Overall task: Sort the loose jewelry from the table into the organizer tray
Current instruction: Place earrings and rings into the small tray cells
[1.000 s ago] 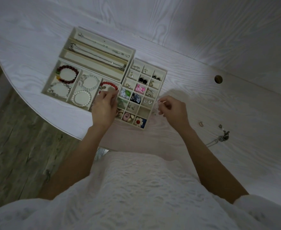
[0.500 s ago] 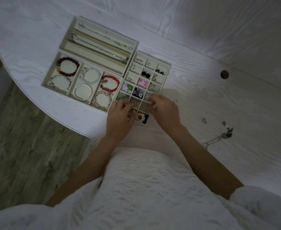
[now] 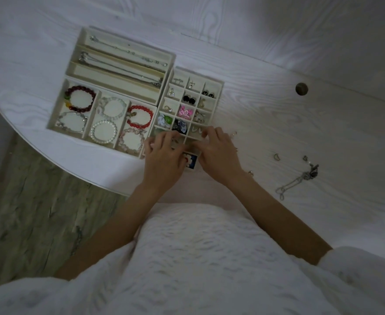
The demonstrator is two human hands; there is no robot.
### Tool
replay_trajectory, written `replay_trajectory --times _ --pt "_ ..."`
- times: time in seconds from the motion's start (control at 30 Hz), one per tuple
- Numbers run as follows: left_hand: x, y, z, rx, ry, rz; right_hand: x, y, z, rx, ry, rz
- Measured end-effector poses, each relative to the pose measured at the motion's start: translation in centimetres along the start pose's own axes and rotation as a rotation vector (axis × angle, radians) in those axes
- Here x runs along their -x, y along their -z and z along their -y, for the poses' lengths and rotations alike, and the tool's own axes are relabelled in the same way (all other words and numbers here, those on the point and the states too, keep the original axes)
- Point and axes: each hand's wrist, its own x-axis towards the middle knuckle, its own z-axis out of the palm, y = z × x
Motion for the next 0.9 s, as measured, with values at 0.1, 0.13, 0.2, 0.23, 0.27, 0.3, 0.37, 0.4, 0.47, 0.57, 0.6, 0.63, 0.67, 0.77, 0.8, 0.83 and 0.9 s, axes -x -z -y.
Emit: replay_trajectory --times 0.1,0.13,0.2,0.23,0.27,0.3,0.37,0.4,0.47,0.57,0.6,0.63,0.67,0.77,0.8,0.83,0.9 --pt "0.0 -0.2 -0.2 -0.07 -0.043 0.062 -0.3 -0.1 -0.1 0.057 0.023 -0.015" --pt "-0.1 -0.2 -0.1 -0.09 -0.054 0.076 -0.3 -0.1 -0.2 0.069 0.039 -0.021" --pt "-0.2 -0.1 0.1 -0.106 -0.056 0.092 -0.6 -0.1 -0.3 0.043 0.058 -0.037" --pt "-0.4 -0.1 0.2 -0.106 -0.061 0.098 -0.9 -0.2 -0.5 0.027 0.054 -0.052" --pt "-0.5 -0.1 0.4 -0.103 -0.07 0.103 -1.2 -0.4 -0.6 0.025 0.049 -0.056" --pt "-0.6 -0.1 0.5 -0.102 -0.083 0.11 -1.5 -0.5 -0.7 0.04 0.05 -0.052" --pt "-0.6 -0.2 0.6 -0.111 -0.108 0.118 -1.7 -0.6 -0.6 0.073 0.071 -0.048" --pt "-0.5 -0.3 0.8 -0.119 -0.117 0.12 -1.7 -0.6 -0.5 0.075 0.082 -0.052" --pt "-0.3 -0.5 1.0 -0.125 -0.127 0.121 -1.5 -0.4 -0.3 0.065 0.087 -0.052" --pt "-0.5 -0.8 1.2 -0.099 -0.126 0.122 -0.7 -0.8 0.0 -0.041 0.014 0.004" --pt "-0.5 -0.7 1.2 -0.084 -0.124 0.12 -0.3 -0.9 0.1 -0.083 -0.023 0.03" --pt "-0.6 -0.7 1.2 -0.062 -0.119 0.116 0.1 -1.0 0.2 -0.115 -0.054 0.044" --pt "-0.6 -0.5 1.2 -0.036 -0.111 0.11 0.5 -0.9 0.3 -0.134 -0.075 0.041" --pt "-0.4 -0.2 1.1 0.012 -0.084 0.089 1.2 -0.5 0.6 -0.169 -0.067 0.007" --pt "-0.2 -0.2 1.2 0.014 -0.086 0.09 1.3 -0.3 0.7 -0.172 -0.056 -0.006" --pt "0.0 -0.3 1.2 0.015 -0.094 0.094 1.5 -0.1 0.5 -0.178 -0.053 -0.018" --pt "0.1 -0.5 1.2 0.004 -0.109 0.105 2.0 0.3 -0.3 -0.209 -0.085 -0.051"
